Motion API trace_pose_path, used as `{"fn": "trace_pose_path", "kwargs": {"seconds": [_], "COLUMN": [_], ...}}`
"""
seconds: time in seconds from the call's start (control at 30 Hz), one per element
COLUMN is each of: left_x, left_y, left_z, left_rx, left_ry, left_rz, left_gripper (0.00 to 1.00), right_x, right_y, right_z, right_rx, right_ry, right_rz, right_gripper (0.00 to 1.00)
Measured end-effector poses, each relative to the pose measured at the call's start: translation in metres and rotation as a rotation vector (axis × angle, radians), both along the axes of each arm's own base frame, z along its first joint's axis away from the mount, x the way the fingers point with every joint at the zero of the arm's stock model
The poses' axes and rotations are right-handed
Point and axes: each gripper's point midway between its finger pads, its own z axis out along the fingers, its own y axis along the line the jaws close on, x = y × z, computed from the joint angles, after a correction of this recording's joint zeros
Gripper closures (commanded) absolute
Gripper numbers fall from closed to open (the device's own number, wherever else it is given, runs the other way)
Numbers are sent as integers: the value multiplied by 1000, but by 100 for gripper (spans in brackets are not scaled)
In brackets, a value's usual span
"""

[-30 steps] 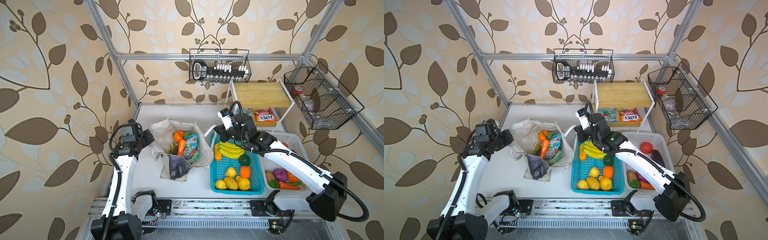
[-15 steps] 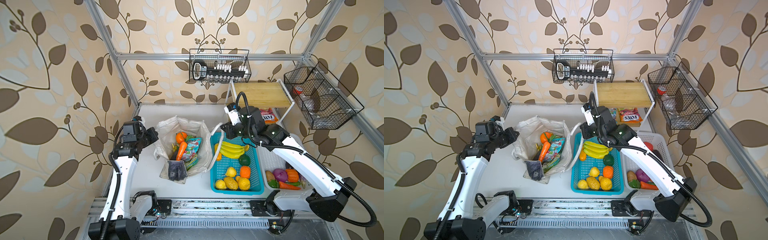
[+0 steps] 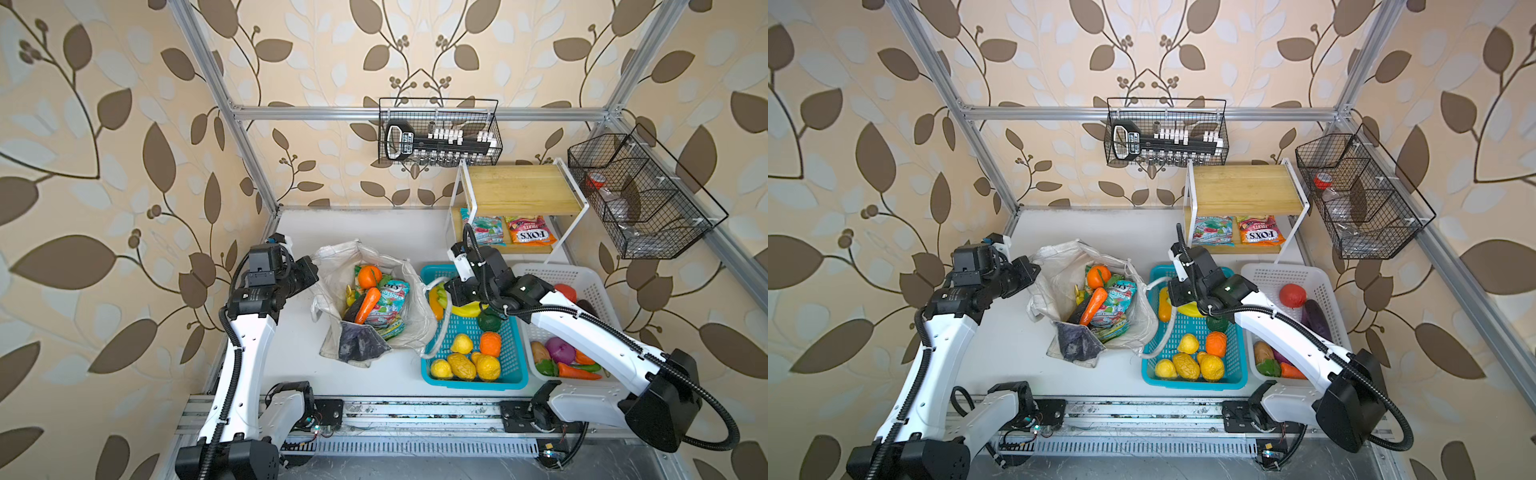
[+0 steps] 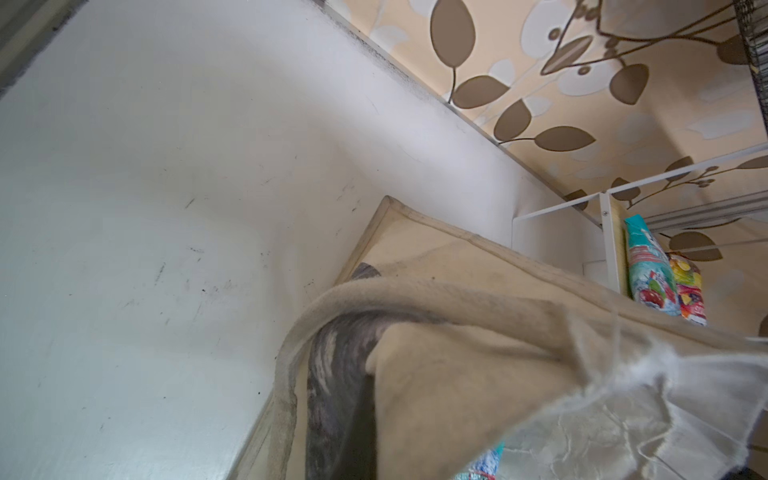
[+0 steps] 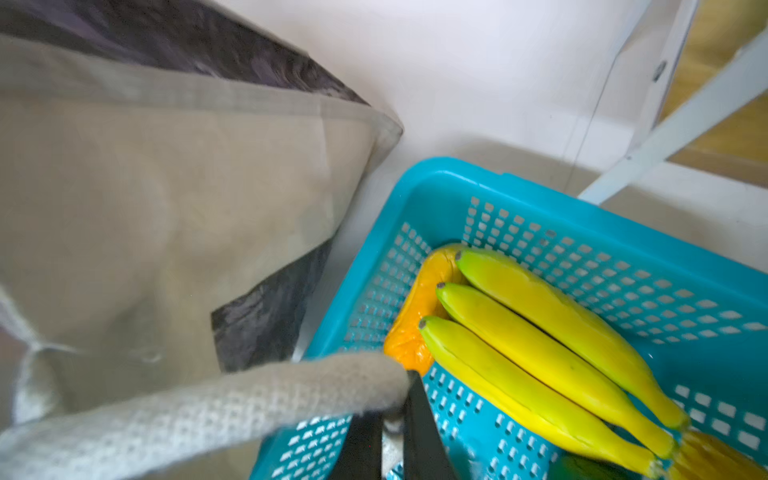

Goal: Place the food into the grocery bag and tie it
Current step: 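Close the right gripper on the white rope handle nearest the teal basket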

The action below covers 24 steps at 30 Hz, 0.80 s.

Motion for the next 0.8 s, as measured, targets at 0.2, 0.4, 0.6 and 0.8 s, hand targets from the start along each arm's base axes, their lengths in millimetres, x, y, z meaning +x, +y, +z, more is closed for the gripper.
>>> {"fn": "trace_pose_path", "kwargs": {"seconds": [0.2,0.4,0.6,0.8], "left_x": [-8,-13,-13,-13], "left_y": [27,41,42,46], "left_z": [-4,-5,-5,-8], "left_rx": [24,22,26,28], "left_ry": [29,41,42,45], "left_rz": [123,198,206,217], "left_gripper": [100,100,100,100], "right_x": [17,19,16,35], "right_y": [16,53,88,101], "right_z": [5,2,41,22], "right_rx": [116,136,203,196], "right_ry": [1,40,-10,23], "right_rz": [28,90,137,126], "right_gripper": [95,100,96,88]}}
